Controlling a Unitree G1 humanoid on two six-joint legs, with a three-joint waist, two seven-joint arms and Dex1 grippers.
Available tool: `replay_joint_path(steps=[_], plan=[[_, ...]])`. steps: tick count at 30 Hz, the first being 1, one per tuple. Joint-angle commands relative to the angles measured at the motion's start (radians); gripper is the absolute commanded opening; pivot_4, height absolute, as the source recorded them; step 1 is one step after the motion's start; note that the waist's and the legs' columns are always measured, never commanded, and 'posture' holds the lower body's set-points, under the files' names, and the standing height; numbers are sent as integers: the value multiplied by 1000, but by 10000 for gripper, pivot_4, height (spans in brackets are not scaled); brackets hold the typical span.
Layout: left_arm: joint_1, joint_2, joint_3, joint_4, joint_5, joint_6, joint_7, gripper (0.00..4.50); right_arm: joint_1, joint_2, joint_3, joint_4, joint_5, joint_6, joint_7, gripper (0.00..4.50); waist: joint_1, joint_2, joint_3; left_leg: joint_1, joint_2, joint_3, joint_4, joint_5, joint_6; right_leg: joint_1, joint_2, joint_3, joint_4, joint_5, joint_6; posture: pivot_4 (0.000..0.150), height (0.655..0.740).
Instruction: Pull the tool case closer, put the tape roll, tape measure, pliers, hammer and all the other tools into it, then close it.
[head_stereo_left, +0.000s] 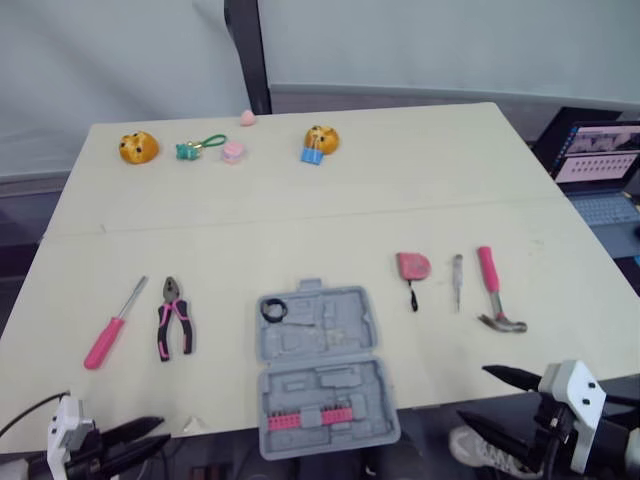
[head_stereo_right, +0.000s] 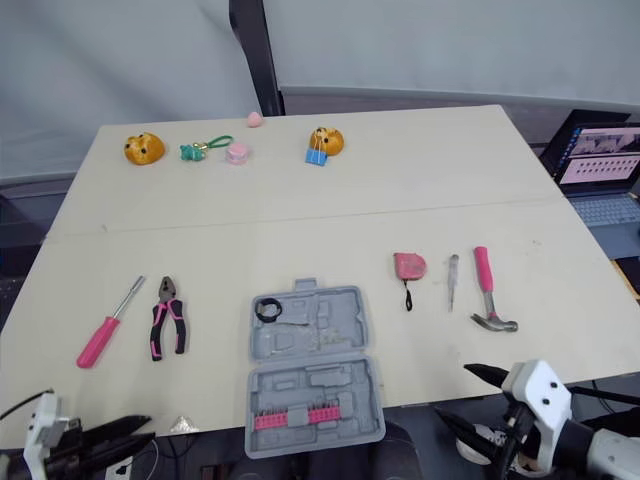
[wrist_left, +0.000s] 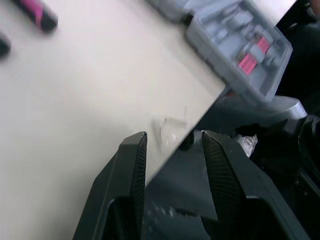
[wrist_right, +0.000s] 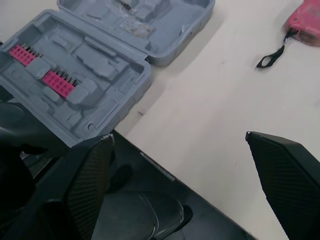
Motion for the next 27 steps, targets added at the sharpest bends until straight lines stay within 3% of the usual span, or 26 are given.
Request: replay_joint_path(steps=[1, 6, 9, 13, 20, 27], plan=[[-50, 51, 22, -136, -87, 34, -41, 18757, -55, -18, -36, -68, 52, 51, -52, 45000, 0, 0, 0, 0, 0, 0, 0, 0, 0, 0, 0, 0, 0, 0, 0, 1500, 7155], [-174, 86, -16, -273, -111, 101, 31, 18757, -129, -45, -45, -91, 87, 133, -102, 45000, 0, 3, 0, 0, 0, 0, 0, 0, -1, 0, 1, 0, 1, 0, 0, 1500, 7155], [-242, 87, -48, -328, -118, 143, 83, 26248, -163, -47, -43, -112, 84, 176, -150, 45000, 0, 4, 1, 0, -1, 0, 0, 1, 0, 0, 2, -1, 5, 0, 1, 1500, 7155], [-303, 73, -92, -393, -112, 178, 157, 44529, -180, -50, -30, -137, 61, 234, -208, 45000, -1, 4, 1, 0, -1, 2, 0, 1, 0, 0, 3, -2, 5, 1, 1, 1500, 7155], [-423, 5, -157, -472, -118, 243, 327, 44529, -355, -17, 113, -130, -37, 393, -454, 45000, -1, 3, 1, 0, -1, 3, 2, 3, 0, 0, 3, 0, 7, 1, 3, 1500, 7155], [-480, -4, -245, -468, -35, 211, 363, 44529, -652, 146, 281, 9, -51, 709, -693, 45000, -3, 4, 1, -1, -1, 3, 1, 4, -1, -2, 3, 0, 8, 1, 2, 1500, 7155]])
